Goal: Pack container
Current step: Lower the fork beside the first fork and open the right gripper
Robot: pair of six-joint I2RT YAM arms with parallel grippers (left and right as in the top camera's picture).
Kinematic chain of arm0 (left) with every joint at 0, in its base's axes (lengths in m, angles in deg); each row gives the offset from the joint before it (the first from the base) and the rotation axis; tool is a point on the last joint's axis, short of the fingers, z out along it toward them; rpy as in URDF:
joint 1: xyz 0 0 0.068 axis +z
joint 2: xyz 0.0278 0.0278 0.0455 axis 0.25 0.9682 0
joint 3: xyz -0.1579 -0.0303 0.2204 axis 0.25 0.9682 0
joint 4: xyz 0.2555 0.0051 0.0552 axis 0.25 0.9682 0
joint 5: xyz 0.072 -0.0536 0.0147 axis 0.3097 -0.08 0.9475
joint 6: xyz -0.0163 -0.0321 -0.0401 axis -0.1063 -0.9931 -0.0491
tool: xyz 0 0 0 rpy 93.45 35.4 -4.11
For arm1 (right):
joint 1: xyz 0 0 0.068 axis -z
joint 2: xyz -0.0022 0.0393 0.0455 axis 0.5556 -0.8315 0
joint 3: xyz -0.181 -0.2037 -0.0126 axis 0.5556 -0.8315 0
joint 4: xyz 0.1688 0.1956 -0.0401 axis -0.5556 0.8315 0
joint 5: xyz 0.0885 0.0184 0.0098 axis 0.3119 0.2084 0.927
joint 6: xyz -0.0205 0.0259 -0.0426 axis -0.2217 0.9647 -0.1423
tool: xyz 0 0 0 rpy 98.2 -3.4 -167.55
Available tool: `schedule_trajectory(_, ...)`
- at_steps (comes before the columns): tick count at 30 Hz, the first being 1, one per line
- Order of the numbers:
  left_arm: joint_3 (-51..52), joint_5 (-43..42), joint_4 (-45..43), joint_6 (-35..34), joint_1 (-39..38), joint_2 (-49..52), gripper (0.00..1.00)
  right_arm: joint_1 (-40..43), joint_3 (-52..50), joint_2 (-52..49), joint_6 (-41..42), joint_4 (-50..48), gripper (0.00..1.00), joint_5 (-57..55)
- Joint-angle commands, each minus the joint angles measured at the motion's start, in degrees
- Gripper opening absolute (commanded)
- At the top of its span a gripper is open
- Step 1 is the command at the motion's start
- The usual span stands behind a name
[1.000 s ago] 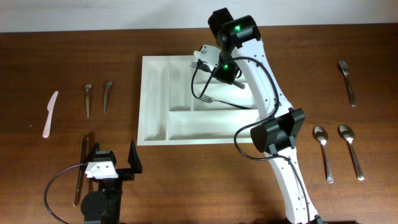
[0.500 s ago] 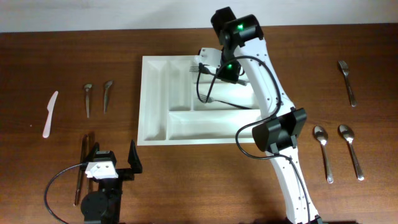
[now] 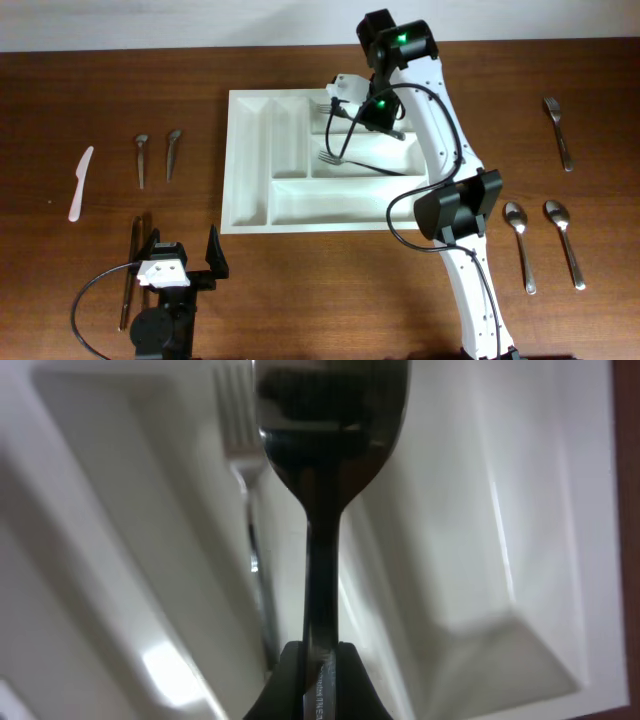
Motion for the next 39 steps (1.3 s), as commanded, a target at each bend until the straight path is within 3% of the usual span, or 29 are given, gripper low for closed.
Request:
schedule_trajectory(1, 0.31, -0.44, 0.04, 0.5, 0.24, -0.37, 0.99, -1.68, -2.91, 6.38, 2.12, 0.37, 0.04, -0.31)
schedule_trajectory(6, 0.31, -0.44, 0.04, 0.5, 0.24, -0.37, 0.99, -1.77, -16.28, 12.66, 2.29, 0.37, 0.04, 0.22)
schedule_trajectory(13, 0.31, -0.44, 0.04, 0.5, 0.24, -0.37, 0.99, -1.64, -29.31, 14.21, -7.3, 0.37, 0.04, 1.27)
schedule_trajectory(26, 0.31, -0.44, 0.04, 0.5, 0.24, -0.37, 0.99, -1.27, -30.14, 14.03, -19.28, -1.03, 0.04, 5.62)
schedule_trajectory(39, 0.31, -0.44, 0.04, 0.5, 0.24, -0.37, 0.99, 4.04, -30.14, 13.2, -19.74, -6.97, 0.05, 6.62)
